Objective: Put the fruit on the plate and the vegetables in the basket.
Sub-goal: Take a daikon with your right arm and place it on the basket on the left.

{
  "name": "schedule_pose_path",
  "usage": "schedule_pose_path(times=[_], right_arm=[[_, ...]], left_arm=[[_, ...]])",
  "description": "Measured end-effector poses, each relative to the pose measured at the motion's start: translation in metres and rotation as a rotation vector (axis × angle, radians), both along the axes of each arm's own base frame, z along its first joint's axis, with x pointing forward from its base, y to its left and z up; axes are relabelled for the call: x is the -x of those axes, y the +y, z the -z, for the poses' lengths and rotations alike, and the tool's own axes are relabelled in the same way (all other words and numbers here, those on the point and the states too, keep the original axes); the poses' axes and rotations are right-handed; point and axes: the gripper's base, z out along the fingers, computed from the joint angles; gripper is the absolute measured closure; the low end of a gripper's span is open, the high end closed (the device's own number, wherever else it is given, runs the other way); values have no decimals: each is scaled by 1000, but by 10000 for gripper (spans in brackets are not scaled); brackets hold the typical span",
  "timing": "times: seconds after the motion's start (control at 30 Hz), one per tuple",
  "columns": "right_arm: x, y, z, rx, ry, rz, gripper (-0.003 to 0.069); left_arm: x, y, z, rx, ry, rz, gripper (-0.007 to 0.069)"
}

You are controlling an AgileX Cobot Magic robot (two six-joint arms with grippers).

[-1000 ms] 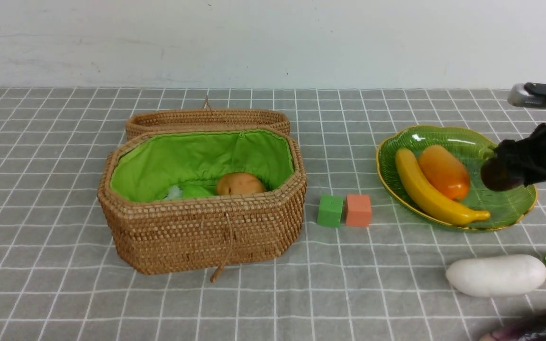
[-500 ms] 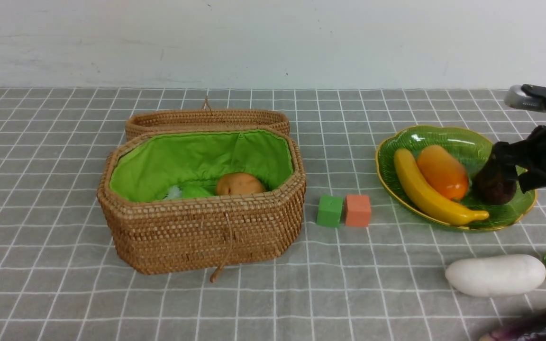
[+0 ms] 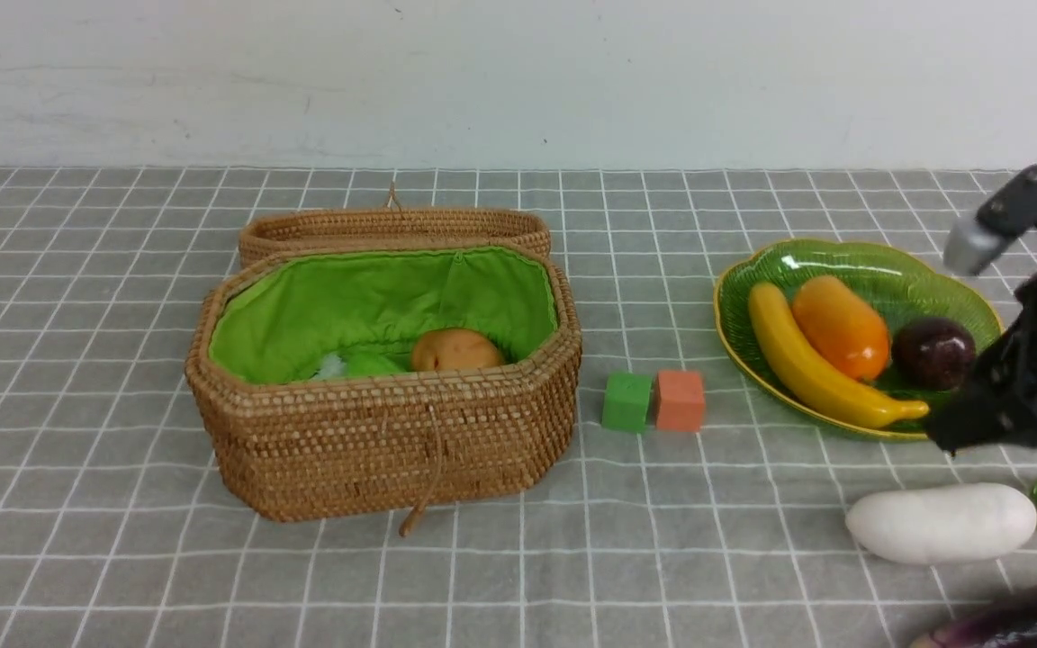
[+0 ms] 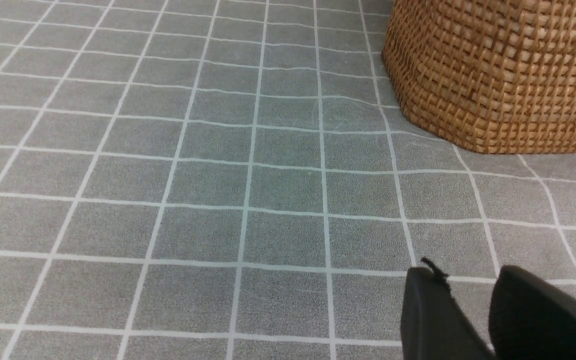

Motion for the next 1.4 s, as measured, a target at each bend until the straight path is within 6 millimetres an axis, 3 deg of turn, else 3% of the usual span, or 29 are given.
schedule_pose_path(times=[0.07, 0.2, 0.6, 0.77, 1.1, 1.3, 1.4], right_arm=[[9, 6, 11, 84, 10, -129, 74], [13, 5, 28, 192, 12, -205, 80], [-8, 3, 72, 206, 46, -181, 87], [-14, 3, 93, 194, 96, -173, 122], [-15, 4, 91, 166, 97, -141, 140], [-11, 24, 67, 110, 61, -168, 140], [-11, 47, 44, 85, 14, -235, 140]], left_arm=[[0, 0, 0, 0, 0, 0, 442], [0, 0, 0, 0, 0, 0, 438], [0, 0, 0, 0, 0, 0, 428], [0, 0, 0, 0, 0, 0, 424], [0, 0, 0, 0, 0, 0, 414], [0, 0, 0, 0, 0, 0, 407], [0, 0, 0, 0, 0, 0, 407]])
